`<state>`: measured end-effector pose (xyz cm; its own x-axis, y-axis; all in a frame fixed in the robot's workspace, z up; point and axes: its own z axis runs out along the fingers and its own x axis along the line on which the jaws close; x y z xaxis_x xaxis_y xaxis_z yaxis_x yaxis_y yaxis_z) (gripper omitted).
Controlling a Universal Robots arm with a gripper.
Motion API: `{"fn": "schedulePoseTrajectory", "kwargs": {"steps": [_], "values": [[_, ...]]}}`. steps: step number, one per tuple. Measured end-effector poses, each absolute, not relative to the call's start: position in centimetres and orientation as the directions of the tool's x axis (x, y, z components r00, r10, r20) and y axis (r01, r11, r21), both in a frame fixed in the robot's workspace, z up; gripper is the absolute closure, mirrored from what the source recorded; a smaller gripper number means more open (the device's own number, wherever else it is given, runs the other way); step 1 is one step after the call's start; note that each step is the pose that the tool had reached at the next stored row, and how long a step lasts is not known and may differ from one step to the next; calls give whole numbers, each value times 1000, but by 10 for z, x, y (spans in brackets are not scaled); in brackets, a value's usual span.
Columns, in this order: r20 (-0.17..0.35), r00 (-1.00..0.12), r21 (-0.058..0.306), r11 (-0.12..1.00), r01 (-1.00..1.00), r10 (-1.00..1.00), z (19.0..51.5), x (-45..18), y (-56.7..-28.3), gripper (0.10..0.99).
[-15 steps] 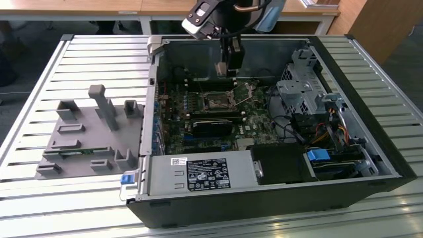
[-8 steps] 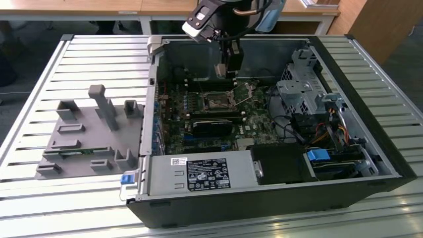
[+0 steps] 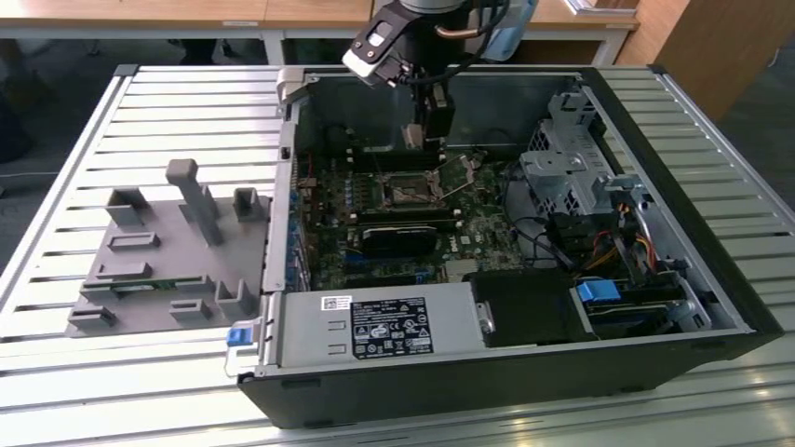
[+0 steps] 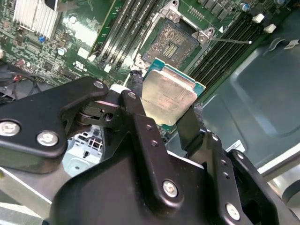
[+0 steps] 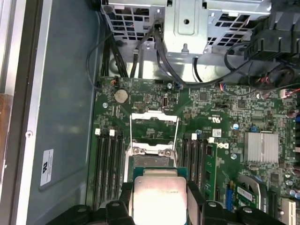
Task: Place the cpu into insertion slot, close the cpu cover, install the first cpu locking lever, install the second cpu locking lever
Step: 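Place the cpu into insertion slot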
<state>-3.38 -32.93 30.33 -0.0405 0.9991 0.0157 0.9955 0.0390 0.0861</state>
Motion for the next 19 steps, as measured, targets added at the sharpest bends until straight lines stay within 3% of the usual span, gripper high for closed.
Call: {"fn": "schedulePoseTrajectory", "kwargs": {"steps": [19], "values": [[14, -40, 83, 39, 996, 999, 281, -34, -327, 545]]}}
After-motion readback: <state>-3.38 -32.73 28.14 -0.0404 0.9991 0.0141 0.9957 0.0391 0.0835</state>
